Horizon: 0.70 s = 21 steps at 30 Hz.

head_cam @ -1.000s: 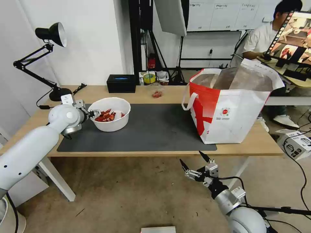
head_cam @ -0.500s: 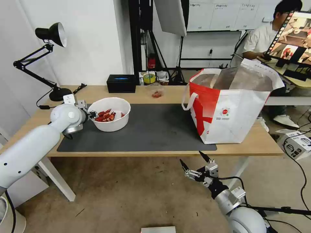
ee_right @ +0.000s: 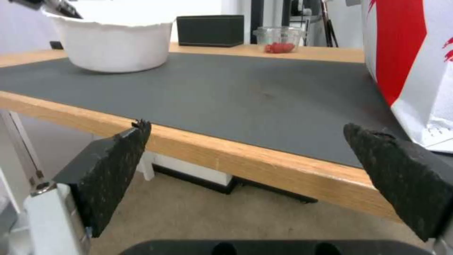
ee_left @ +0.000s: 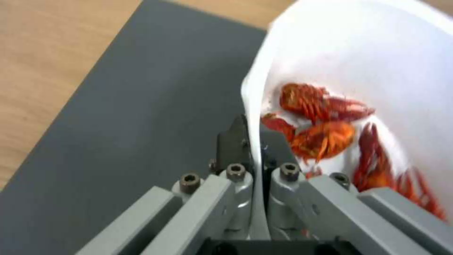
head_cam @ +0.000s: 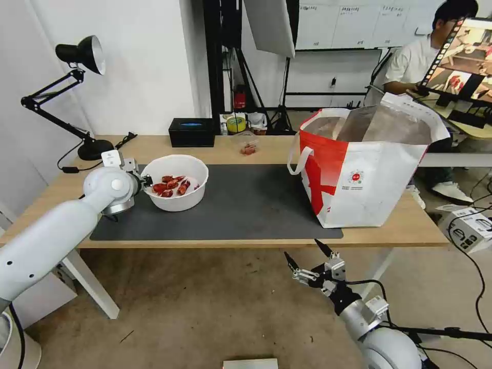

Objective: Pick up the trash from the table and place it into the takeout bag.

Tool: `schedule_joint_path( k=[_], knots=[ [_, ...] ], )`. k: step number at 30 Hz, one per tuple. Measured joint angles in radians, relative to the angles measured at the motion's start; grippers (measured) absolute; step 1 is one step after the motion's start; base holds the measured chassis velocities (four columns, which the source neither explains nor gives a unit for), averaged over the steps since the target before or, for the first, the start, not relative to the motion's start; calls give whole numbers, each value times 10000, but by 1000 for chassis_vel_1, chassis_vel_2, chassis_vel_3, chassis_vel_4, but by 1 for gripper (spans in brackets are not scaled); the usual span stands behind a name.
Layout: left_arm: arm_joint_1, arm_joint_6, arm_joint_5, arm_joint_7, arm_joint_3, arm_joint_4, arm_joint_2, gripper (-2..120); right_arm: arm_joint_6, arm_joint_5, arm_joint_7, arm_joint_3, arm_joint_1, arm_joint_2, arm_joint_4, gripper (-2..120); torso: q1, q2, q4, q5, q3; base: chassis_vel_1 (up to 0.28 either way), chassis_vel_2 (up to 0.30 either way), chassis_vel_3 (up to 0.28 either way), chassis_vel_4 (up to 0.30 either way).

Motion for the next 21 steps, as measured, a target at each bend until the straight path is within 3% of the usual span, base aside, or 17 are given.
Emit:
schedule_joint_path(
  k=[8,14,21],
  knots=[
    [-522,-406,-370,-231,-106,-1216,234,0,0,0,0,0,0,0,0,100,0,0,0,0,0,0,0,0,0],
    [-1291,-626,-509,-484,370,-1539,200,0,0,0,0,0,0,0,0,100,0,-1,0,0,0,0,0,0,0],
    [-2894,-797,-976,-820,1124,-1559,-395,0,0,0,0,0,0,0,0,100,0,0,-1,3,0,0,0,0,0]
  ],
)
